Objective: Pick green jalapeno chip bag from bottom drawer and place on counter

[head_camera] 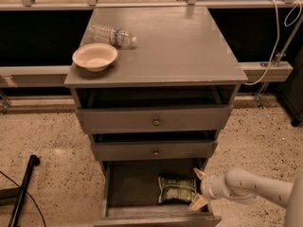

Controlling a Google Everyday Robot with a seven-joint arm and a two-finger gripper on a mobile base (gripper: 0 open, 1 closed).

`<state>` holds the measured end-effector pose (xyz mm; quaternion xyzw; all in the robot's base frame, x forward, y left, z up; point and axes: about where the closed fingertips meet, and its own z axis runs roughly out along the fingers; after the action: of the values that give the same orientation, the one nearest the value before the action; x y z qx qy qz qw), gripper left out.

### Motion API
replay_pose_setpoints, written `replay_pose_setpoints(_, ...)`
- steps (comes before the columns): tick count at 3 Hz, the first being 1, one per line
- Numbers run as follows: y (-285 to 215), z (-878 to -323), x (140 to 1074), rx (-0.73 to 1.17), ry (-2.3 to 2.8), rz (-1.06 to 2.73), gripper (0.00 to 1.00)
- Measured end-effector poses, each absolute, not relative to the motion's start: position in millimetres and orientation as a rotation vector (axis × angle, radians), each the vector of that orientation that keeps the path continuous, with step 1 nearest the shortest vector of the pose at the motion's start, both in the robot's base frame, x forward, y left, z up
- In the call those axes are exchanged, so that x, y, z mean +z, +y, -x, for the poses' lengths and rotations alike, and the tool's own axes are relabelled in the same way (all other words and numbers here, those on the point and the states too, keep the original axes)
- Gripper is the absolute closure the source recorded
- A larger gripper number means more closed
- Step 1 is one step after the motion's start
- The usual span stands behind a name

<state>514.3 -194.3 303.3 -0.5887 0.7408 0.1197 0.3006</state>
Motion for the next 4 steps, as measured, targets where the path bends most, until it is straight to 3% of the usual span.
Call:
replay_pose_setpoints(2,-209,-521,248,0.352,1.906,1.58,0.02)
replay_pose_setpoints(3,-208,-529,236,0.355,1.897,1.573,0.2)
replay_pose_setpoints(4,-214,-535,212,0.365,1.928,1.557,0.23)
